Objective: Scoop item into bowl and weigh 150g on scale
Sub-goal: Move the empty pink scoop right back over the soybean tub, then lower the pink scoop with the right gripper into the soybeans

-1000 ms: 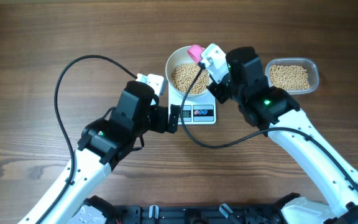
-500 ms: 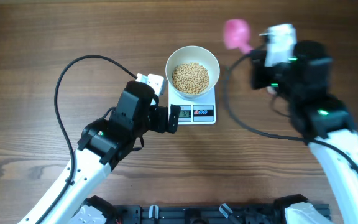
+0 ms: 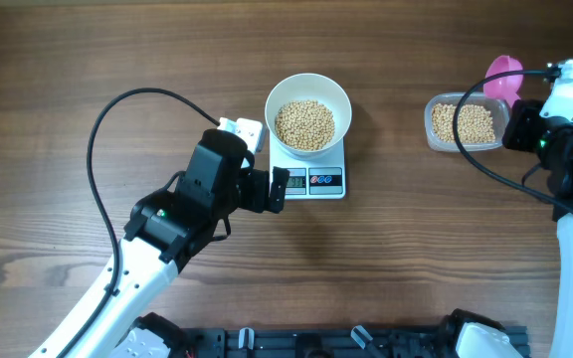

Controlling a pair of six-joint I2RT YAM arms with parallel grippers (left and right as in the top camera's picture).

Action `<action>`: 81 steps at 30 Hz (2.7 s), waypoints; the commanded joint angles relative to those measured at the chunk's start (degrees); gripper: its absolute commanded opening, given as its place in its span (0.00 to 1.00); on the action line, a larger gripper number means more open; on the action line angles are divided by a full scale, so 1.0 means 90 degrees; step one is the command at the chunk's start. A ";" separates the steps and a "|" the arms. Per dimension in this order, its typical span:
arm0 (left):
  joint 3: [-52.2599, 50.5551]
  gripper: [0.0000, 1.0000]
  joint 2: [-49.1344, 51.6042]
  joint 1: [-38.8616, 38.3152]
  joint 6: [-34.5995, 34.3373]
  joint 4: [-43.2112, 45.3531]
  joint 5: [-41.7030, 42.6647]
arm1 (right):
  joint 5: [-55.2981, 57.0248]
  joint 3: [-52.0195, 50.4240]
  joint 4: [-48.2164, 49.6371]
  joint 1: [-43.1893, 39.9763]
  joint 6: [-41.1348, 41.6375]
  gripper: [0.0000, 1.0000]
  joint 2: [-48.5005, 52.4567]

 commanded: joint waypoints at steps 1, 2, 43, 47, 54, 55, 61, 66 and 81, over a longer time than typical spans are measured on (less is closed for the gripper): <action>0.0095 1.00 0.0061 -0.0029 0.0010 0.0002 0.0056 | -0.0702 0.0095 -0.0053 0.0007 -0.0100 0.04 0.0000; 0.0097 1.00 0.0061 -0.0029 0.0007 0.0002 0.0056 | -0.0843 0.0083 -0.0056 0.0007 -0.0100 0.04 -0.0002; 0.0095 1.00 0.0061 -0.0029 0.0010 0.0002 0.0056 | 0.0724 0.0073 -0.0656 0.0100 -0.1814 0.04 0.0964; 0.0097 1.00 0.0061 -0.0029 0.0007 0.0002 0.0056 | 0.0821 0.0073 -0.0704 0.0282 -0.2125 0.04 0.0964; 0.0097 1.00 0.0061 -0.0029 0.0007 0.0002 0.0056 | 0.2161 0.0070 -0.0702 0.0801 -0.2312 0.04 0.1171; 0.0097 1.00 0.0061 -0.0029 0.0007 0.0002 0.0053 | 0.2353 0.0073 -0.0702 0.0823 -0.2319 0.04 0.1212; 0.0095 1.00 0.0061 -0.0029 0.0007 0.0002 0.0053 | 0.2460 0.0070 -0.0658 0.0823 -0.2407 0.04 0.1343; 0.0095 1.00 0.0061 -0.0029 0.0007 0.0000 0.0053 | 0.2460 0.0070 -0.0444 0.0823 -0.2458 0.04 0.1418; 0.0095 1.00 0.0061 -0.0029 0.0010 0.0002 0.0056 | 0.2601 0.0070 -0.0175 0.0940 -0.2633 0.04 0.1877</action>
